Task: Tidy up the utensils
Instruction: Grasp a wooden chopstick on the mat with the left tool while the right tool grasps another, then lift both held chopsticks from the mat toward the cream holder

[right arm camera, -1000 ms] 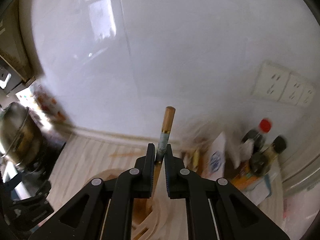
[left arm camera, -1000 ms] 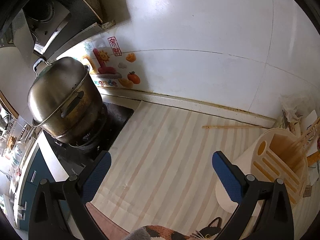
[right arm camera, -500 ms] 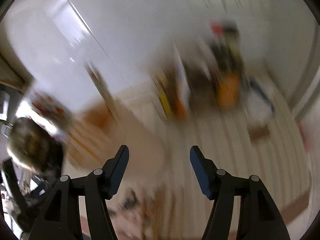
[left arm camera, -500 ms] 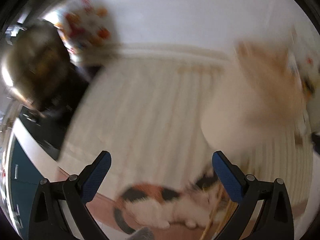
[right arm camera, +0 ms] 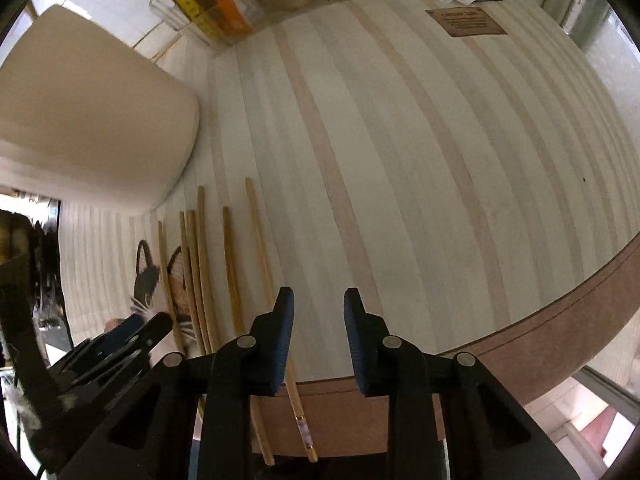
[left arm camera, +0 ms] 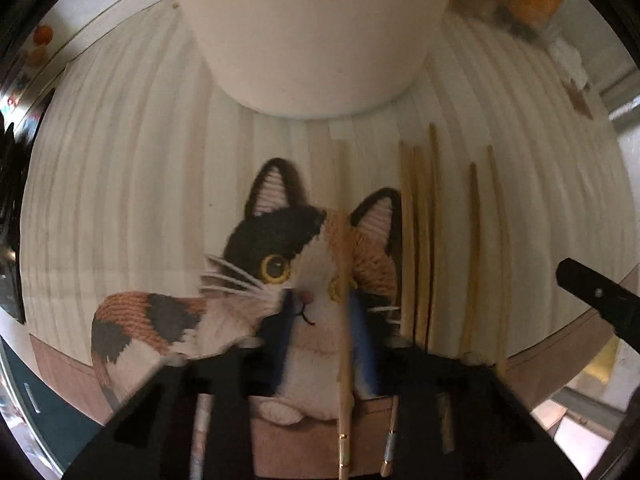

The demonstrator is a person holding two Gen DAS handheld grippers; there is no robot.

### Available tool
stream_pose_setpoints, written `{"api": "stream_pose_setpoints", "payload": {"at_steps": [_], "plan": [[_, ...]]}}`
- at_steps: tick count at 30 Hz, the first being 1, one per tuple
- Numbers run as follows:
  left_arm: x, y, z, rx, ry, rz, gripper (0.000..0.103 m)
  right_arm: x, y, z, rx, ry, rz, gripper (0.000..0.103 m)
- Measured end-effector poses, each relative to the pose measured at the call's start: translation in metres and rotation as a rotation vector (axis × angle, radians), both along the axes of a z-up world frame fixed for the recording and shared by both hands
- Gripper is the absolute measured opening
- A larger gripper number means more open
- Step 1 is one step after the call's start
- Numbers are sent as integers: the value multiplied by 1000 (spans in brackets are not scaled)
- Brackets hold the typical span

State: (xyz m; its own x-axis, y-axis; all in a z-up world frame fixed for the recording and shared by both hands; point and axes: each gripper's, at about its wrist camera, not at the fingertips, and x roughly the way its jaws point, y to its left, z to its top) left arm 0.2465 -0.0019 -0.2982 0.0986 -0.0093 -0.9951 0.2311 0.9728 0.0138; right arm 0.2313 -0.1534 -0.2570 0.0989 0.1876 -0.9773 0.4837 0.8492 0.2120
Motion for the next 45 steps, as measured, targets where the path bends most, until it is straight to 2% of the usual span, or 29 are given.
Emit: {"api": "stream_pose_setpoints", "payload": {"at_steps": [1,3,10,13,14,15,16,22,25,29,38,42,45], "plan": [[-2,-4,-1,37,-20,-15,5,1,1,-1,1,4,8,27],[-3,-3,-2,59,-30,-12,4,2,6,-5,9,16,26,28],[3,53,-5,127,-16,144,4,14,41,-24,17,57,141,28],[7,75,-7,137,-14,197,4,21,60,-23,-80,46,238,28],[8,79,-6,133,-14,202,4,21,63,-23,-103,53,258,24],[10,83,-5,128,-13,204,4,20,65,-23,-131,60,273,15],[11,87,-6,122,-13,205,4,18,67,-23,-168,71,282,9],[4,120,1,68,-24,129,5,-6,58,-24,-225,142,207,7],[4,120,2,61,-32,62,5,-13,57,-23,-238,155,184,7],[-2,122,3,47,-32,23,5,-25,56,-21,-252,174,169,8],[6,111,4,74,-28,17,5,5,79,-28,-291,265,264,9],[13,114,3,82,-33,59,4,9,82,-30,-287,253,243,8],[23,125,16,79,-71,126,4,16,78,-29,-278,224,195,7]]}}
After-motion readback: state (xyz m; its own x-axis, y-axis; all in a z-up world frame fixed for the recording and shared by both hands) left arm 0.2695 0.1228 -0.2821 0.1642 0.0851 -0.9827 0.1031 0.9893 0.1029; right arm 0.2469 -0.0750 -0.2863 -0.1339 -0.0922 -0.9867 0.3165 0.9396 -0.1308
